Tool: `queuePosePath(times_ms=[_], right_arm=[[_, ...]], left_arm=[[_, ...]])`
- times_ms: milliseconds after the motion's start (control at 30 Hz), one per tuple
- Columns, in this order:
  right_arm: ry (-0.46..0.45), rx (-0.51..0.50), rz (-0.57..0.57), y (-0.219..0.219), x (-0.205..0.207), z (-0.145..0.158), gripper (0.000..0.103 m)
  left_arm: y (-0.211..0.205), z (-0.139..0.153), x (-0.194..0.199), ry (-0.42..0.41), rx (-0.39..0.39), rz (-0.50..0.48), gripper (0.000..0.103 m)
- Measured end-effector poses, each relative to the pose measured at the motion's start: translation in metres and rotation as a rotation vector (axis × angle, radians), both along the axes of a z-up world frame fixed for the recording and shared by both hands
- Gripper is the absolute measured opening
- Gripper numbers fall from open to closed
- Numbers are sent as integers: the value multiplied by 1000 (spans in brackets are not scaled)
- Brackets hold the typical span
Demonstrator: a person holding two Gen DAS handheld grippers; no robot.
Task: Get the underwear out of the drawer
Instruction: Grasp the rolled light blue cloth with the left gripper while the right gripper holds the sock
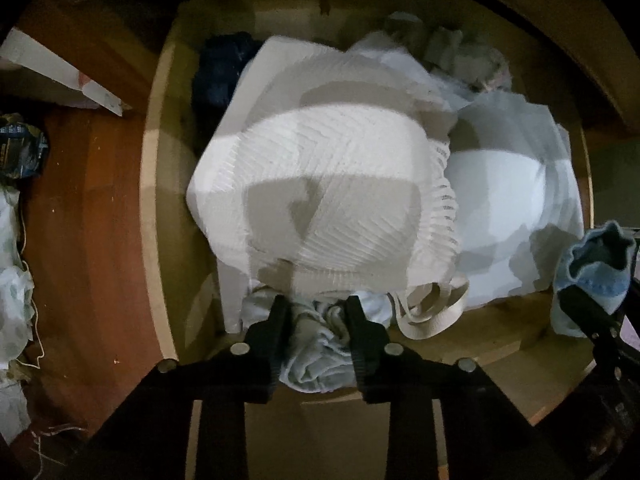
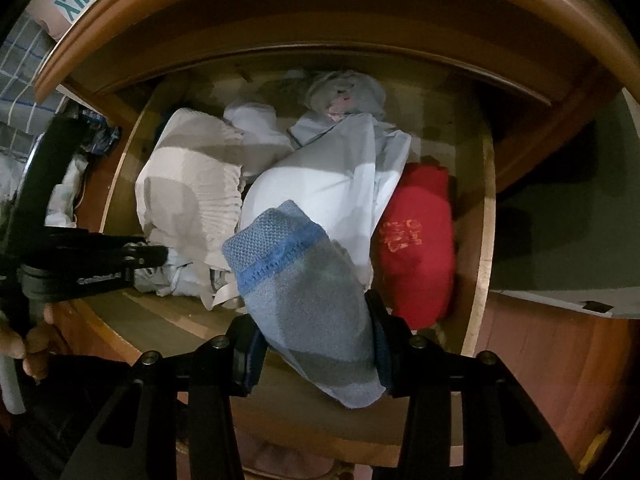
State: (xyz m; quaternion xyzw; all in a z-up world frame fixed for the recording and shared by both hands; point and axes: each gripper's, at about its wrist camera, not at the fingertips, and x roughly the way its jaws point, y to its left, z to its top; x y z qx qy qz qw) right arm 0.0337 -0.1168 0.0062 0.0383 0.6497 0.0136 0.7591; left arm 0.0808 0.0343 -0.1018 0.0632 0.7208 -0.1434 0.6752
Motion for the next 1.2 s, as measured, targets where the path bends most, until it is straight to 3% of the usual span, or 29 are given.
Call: queuePosePath(times_ms=[167, 300, 433, 567, 733, 867, 1200], right_arm=[[-6, 4, -7, 0, 0, 1, 42], [-12, 5, -9, -1, -1, 2, 42], [-17, 9, -11, -2, -1, 2, 42], [-22, 13, -12, -3, -2, 3, 42], [-26, 23, -10, -3, -1, 4, 42], [-20, 30, -12, -4, -1, 3, 42], [-10, 41, -5, -1, 2, 2, 43]], left_arm=[[3, 18, -6, -48, -12, 1, 23], [6, 36, -15, -94, -40, 6, 11], [13, 48, -20, -107, -63, 37, 7], [9, 40, -22, -70, -64, 33, 8], [23, 24, -11, 17, -75, 117, 45], [18, 15, -7, 44, -44, 105, 61], [-2, -23, -2, 143, 2, 97, 70]])
